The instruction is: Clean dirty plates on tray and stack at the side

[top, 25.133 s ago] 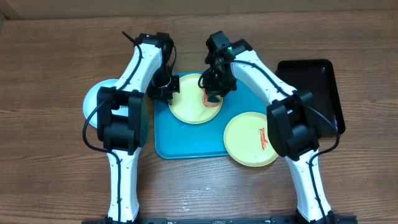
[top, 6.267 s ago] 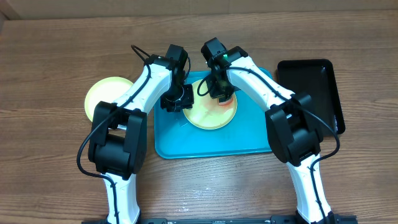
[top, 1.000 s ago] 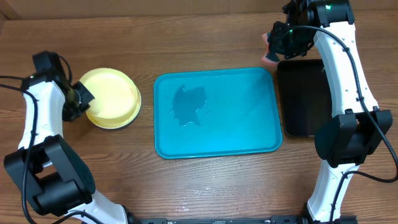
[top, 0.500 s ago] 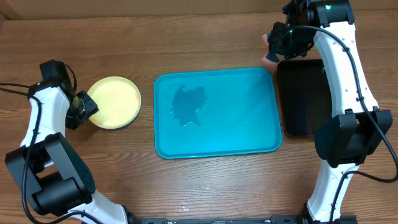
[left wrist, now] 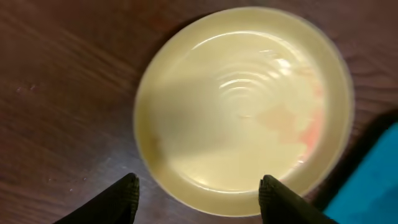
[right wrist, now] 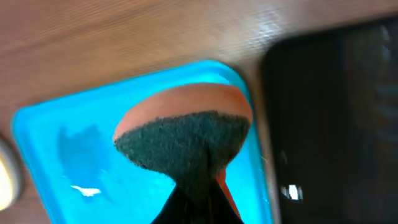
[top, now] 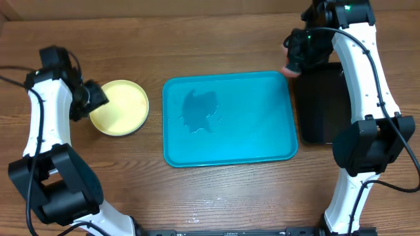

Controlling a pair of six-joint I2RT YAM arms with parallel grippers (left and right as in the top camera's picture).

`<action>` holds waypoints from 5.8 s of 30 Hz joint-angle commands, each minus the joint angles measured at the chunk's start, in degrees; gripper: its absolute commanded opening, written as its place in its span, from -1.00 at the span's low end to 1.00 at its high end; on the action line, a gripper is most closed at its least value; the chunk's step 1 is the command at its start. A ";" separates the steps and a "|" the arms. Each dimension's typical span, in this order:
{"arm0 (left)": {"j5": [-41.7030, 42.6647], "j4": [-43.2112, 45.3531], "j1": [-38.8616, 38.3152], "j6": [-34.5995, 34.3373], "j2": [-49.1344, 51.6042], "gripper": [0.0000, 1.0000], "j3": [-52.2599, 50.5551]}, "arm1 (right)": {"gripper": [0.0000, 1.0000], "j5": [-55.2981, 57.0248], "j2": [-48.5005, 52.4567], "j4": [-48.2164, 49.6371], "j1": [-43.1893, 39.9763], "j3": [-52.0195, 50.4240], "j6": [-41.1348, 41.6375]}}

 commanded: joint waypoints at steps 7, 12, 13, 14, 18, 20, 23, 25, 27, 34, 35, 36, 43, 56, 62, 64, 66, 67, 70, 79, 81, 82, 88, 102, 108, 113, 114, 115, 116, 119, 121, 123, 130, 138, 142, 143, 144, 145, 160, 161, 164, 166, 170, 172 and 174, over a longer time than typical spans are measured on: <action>2.75 0.09 -11.76 4.00 0.44 0.43 4.09 | -0.92 10.08 -4.09 -6.82 -9.01 -0.28 -11.89; 2.78 1.49 -15.47 4.00 0.46 0.52 4.09 | -0.92 10.01 -4.09 -2.89 -11.96 -6.47 -18.95; 2.78 1.55 -16.02 4.00 0.46 0.53 4.09 | -0.92 9.97 -4.09 -1.90 -12.31 -8.09 -20.24; 2.78 1.60 -16.59 4.00 0.46 0.53 4.09 | -0.92 10.01 -4.09 -0.79 -12.68 -10.08 -21.94; 2.75 1.60 -17.94 4.00 0.46 0.53 4.09 | -0.92 9.49 -4.09 4.90 -13.11 -17.84 -26.25; 2.75 1.64 -18.64 4.00 0.46 0.54 4.09 | -0.92 9.22 -4.09 7.80 -13.11 -21.20 -28.09; 2.78 1.68 -19.50 4.00 0.46 0.54 4.09 | -0.92 8.92 -4.09 13.53 -13.11 -26.88 -30.93; 2.75 1.66 -19.74 4.00 0.46 0.54 4.09 | -0.92 8.92 -4.09 16.63 -13.05 -30.08 -33.20; 2.75 1.64 -19.80 4.00 0.46 0.53 4.09 | -0.92 8.94 -4.09 19.32 -13.07 -32.59 -33.86; 2.75 1.38 -19.78 4.00 0.46 0.55 4.09 | -0.67 8.92 -4.09 22.99 -13.07 -35.28 -33.86; 2.75 1.29 -19.78 4.00 0.46 0.54 4.09 | -0.57 8.92 -4.09 22.95 -13.05 -35.26 -33.86; 2.75 1.22 -19.78 4.00 0.46 0.53 4.09 | -0.44 8.92 -4.09 22.84 -13.05 -35.23 -33.86; 2.54 0.74 -19.71 4.20 -0.37 0.99 5.68 | 0.11 7.48 -5.88 17.03 -13.05 -28.00 -31.45; 2.49 -11.69 -19.74 4.20 -3.06 1.00 18.71 | 1.00 2.69 -19.54 3.61 -13.07 -5.53 -27.87; 2.51 -11.65 -19.74 4.17 -2.51 0.99 18.67 | 1.00 2.64 -27.43 0.42 -13.07 -4.42 -23.63; 2.51 -11.65 -19.74 4.20 -2.51 1.00 18.67 | 1.00 2.25 -30.16 -0.79 -13.07 -4.42 -23.28; 2.51 -11.63 -19.74 4.17 -2.51 1.00 18.64 | 1.00 1.40 -32.68 -2.03 -13.07 -4.42 -21.14; 2.49 -11.65 -19.74 4.20 -2.51 1.00 18.64 | 1.00 1.36 -33.59 -2.80 -13.07 -4.42 -19.93; 2.51 -11.65 -19.74 4.20 -2.51 1.00 18.64 | 1.00 1.36 -35.08 -4.70 -13.07 -4.42 -15.50; 2.51 -11.65 -19.74 4.17 -2.51 1.00 18.64 | 1.00 1.42 -34.95 -6.03 -13.07 -4.48 -14.01; 2.51 -11.65 -19.74 4.17 -2.51 1.00 18.64 | 1.00 1.44 -34.95 -6.03 -13.07 -4.48 -14.01; 2.51 -11.65 -19.74 4.17 -2.51 1.00 18.64 | 1.00 1.44 -34.95 -6.03 -13.07 -4.48 -14.01; 2.51 -11.65 -19.74 4.20 -2.51 1.00 18.64 | 1.00 1.38 -35.21 -3.96 -12.98 -5.42 -13.55; 2.51 -11.65 -19.74 4.17 -2.51 1.00 18.64 | 1.00 2.29 -58.64 37.97 -4.20 -45.72 -13.62; 2.51 -11.65 -19.74 4.17 -2.51 1.00 18.64 | 1.00 2.27 -73.64 59.19 -2.97 -71.52 -13.60; 2.51 -11.63 -19.74 4.20 -2.51 0.99 18.64 | 1.00 2.27 -87.01 71.73 -2.86 -91.19 -12.66; 2.51 -11.65 -19.74 4.17 -2.51 0.99 18.64 | 1.00 2.29 -89.57 73.00 -2.86 -94.29 -12.00; 2.51 -11.65 -19.74 4.20 -2.51 0.99 18.64 | 1.00 2.29 -91.84 74.01 -2.86 -96.98 -11.82; 2.51 -11.65 -19.74 4.17 -2.51 1.00 18.64 | 1.00 2.29 -94.05 74.90 -2.86 -99.43 -11.82; 2.51 -11.65 -19.74 4.17 -2.51 1.00 18.64 | 1.00 2.75 -100.04 77.46 -2.86 -105.81 -11.87; 2.51 -11.65 -19.74 4.20 -2.51 0.99 18.64 | 1.00 3.26 -103.73 78.79 -2.86 -109.77 -11.69; 2.51 -11.65 -19.74 4.20 -2.51 1.00 18.64 | 1.00 3.34 -106.64 80.17 -2.86 -113.11 -11.67; 2.49 -11.65 -19.74 4.17 -2.51 0.99 18.64 | 1.00 4.72 -113.20 88.00 -2.86 -123.91 -10.01; 2.51 -11.65 -19.71 4.20 -2.51 1.00 18.64 | 1.00 5.73 -120.28 82.38 -2.86 -127.08 -10.03; 2.51 -11.65 -19.74 4.17 -2.51 0.99 18.64 | 1.00 5.73 -122.73 79.91 -2.80 -127.08 -10.23; 2.51 -11.65 -19.71 4.17 -2.51 1.00 18.64 | 1.00 5.73 -122.70 79.93 -2.75 -127.08 -10.23; 2.51 -11.65 -19.74 4.17 -2.51 1.00 18.64 | 1.00 5.75 -122.70 79.91 -2.62 -127.08 -10.23; 2.51 -11.65 -19.74 4.17 -2.51 1.00 18.64 | 1.00 5.73 -122.70 79.93 -2.47 -127.08 -10.21; 2.51 -11.65 -19.74 4.17 -2.51 1.00 18.64 | 1.00 5.70 -122.66 79.95 -1.20 -127.08 -10.19; 2.51 -11.65 -19.71 4.17 -2.51 0.99 18.64 | 1.00 5.70 -122.66 79.95 -1.20 -127.08 -10.19; 2.51 -11.65 -19.71 4.17 -2.51 1.00 18.64 | 1.00 5.70 -122.66 79.95 -1.20 -127.08 -10.19; 2.51 -11.65 -19.71 4.17 -2.51 1.00 18.64 | 1.00 5.70 -122.66 79.95 -1.20 -127.08 -10.19; 2.40 -11.63 -19.74 4.20 -2.51 1.00 18.64 | 1.00 5.70 -122.66 79.95 -1.20 -127.08 -10.21; 1.99 -11.52 -19.71 4.24 -2.51 0.99 18.62 | 1.00 5.70 -122.66 79.95 -1.20 -127.08 -10.19; -0.24 -10.75 -19.65 4.63 -3.28 1.00 18.62 | 1.00 5.70 -122.66 79.95 -1.20 -127.08 -10.19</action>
